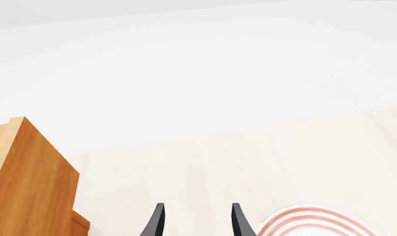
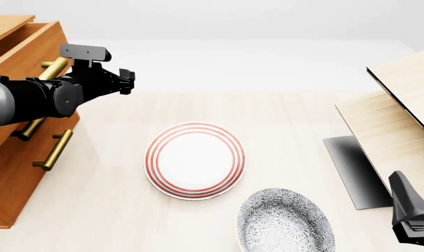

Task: Close the top drawer of the cabinet.

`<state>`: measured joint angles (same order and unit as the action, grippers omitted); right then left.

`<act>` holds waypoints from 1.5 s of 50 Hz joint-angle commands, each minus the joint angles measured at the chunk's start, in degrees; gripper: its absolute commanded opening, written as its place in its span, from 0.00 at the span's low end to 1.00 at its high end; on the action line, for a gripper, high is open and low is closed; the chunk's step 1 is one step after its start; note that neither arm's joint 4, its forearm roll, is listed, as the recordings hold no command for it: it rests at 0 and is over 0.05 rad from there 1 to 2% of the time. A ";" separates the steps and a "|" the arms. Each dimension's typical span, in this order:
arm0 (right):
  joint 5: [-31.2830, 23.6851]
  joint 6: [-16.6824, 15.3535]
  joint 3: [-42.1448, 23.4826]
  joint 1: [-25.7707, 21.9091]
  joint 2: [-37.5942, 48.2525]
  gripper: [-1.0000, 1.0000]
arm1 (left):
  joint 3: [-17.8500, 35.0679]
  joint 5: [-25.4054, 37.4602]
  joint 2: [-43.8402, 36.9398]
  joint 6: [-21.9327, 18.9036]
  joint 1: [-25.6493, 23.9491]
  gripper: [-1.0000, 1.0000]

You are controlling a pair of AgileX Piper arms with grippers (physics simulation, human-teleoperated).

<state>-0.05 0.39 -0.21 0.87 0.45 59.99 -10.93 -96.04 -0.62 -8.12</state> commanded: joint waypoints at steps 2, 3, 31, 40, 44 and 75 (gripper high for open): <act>0.00 0.00 0.00 0.00 0.00 1.00 | -0.53 -0.31 0.15 0.11 1.43 1.00; 0.00 0.00 0.00 -0.01 0.00 1.00 | -0.54 -0.28 0.18 0.02 1.58 1.00; 0.00 -0.01 0.00 0.00 0.00 1.00 | -1.86 -0.97 0.88 -0.40 5.21 1.00; 0.00 0.00 0.00 0.00 0.00 1.00 | -2.45 -1.04 1.47 -0.34 6.27 1.00; 0.00 -0.01 0.00 0.01 -0.01 1.00 | -2.47 -0.87 1.88 -0.42 6.94 1.00; 0.00 0.00 0.00 -0.01 0.00 1.00 | -2.95 -0.69 3.31 -0.41 9.91 1.00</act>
<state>-0.05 0.39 -0.21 0.88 0.45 56.92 -11.68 -93.39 -0.91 0.64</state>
